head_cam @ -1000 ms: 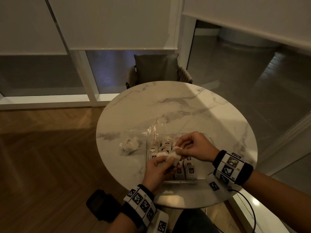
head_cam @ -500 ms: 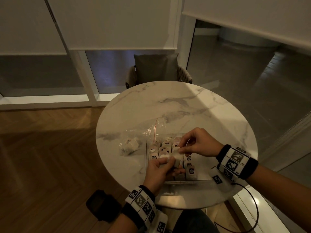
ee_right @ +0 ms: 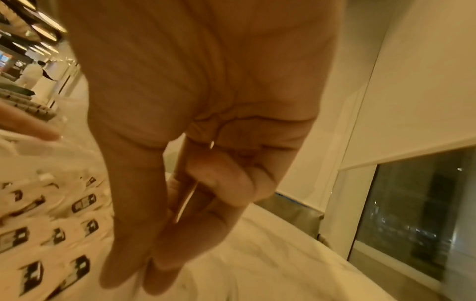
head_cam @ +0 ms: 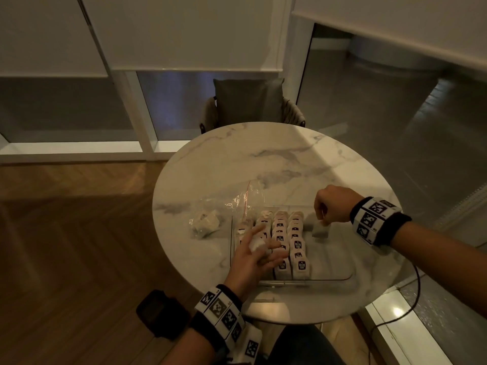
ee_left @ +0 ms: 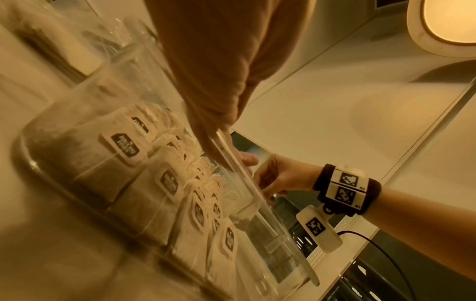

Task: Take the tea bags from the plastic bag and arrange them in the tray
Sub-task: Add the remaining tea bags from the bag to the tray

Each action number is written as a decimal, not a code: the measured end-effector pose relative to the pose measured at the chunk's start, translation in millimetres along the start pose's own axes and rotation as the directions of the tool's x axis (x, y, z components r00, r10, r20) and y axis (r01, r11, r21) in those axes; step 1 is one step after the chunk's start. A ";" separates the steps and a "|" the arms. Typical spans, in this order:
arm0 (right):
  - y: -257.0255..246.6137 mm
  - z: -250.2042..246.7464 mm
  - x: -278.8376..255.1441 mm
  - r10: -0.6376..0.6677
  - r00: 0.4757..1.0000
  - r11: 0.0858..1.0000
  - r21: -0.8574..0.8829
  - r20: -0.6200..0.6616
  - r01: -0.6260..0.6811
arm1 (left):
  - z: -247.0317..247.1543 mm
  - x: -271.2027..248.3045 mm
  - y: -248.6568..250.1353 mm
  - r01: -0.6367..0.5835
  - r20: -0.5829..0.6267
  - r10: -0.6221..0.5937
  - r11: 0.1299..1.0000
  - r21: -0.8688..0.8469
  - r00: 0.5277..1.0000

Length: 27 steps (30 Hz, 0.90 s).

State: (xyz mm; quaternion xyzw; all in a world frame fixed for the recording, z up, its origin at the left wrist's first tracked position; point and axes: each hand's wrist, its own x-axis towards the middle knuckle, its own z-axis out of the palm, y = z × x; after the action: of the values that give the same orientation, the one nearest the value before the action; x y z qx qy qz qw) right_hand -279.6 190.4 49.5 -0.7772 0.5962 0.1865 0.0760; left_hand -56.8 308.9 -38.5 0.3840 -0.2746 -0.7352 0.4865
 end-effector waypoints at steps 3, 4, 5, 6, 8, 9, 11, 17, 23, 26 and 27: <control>-4.7 4.8 8.5 -0.001 0.999 1.000 -0.009 0.034 0.001 | -1.9 -2.7 -1.5 -0.046 0.036 0.046 0.999 -0.004 0.998; -6.0 5.9 11.0 0.002 1.000 1.000 -0.021 0.027 -0.001 | -2.9 -3.5 -2.1 -0.053 0.047 0.053 0.999 -0.013 0.997; -7.0 7.3 13.4 0.005 1.000 0.999 -0.041 0.014 -0.004 | -3.6 -4.2 -2.3 -0.060 0.058 0.061 0.998 -0.016 0.996; -7.8 8.4 15.5 0.008 1.000 0.998 -0.063 -0.001 -0.008 | -4.0 -4.5 -2.4 -0.069 0.063 0.069 0.998 -0.013 0.996; -8.4 10.1 18.4 0.014 1.000 0.995 -0.099 -0.028 -0.016 | -4.7 -3.9 -3.4 -0.069 0.056 0.069 0.998 0.005 0.996; -8.5 9.6 18.9 0.011 0.999 0.994 -0.112 -0.047 -0.016 | -4.9 -3.4 -3.9 -0.062 0.049 0.062 0.998 0.009 0.997; -8.0 7.8 17.8 0.001 0.995 0.991 -0.135 -0.099 -0.014 | -5.2 -2.4 -4.8 -0.043 0.045 0.041 0.999 0.023 0.998; -32.8 -0.5 -7.9 -0.152 0.976 0.901 0.385 -0.159 0.203 | -2.5 -3.1 -4.1 -0.040 0.053 0.034 0.993 0.112 0.998; -62.0 12.4 -25.4 -0.350 0.930 0.661 0.674 -0.113 0.331 | 0.4 -7.2 -3.1 -0.072 0.092 0.048 0.960 0.272 0.995; -62.2 16.4 -24.7 -0.366 0.914 0.562 0.741 -0.176 0.368 | 1.0 -10.4 0.4 -0.087 0.105 0.059 0.953 0.290 0.993; -61.4 16.4 -25.1 -0.373 0.908 0.510 0.776 -0.190 0.371 | 0.9 -11.1 1.8 -0.082 0.113 0.053 0.958 0.273 0.992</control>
State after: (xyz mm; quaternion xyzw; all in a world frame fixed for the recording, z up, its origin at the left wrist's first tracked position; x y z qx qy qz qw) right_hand -229.7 235.5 37.6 -0.7687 0.4348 -0.1198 0.4535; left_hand -54.0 318.6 -33.3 0.3998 -0.4129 -0.6916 0.4375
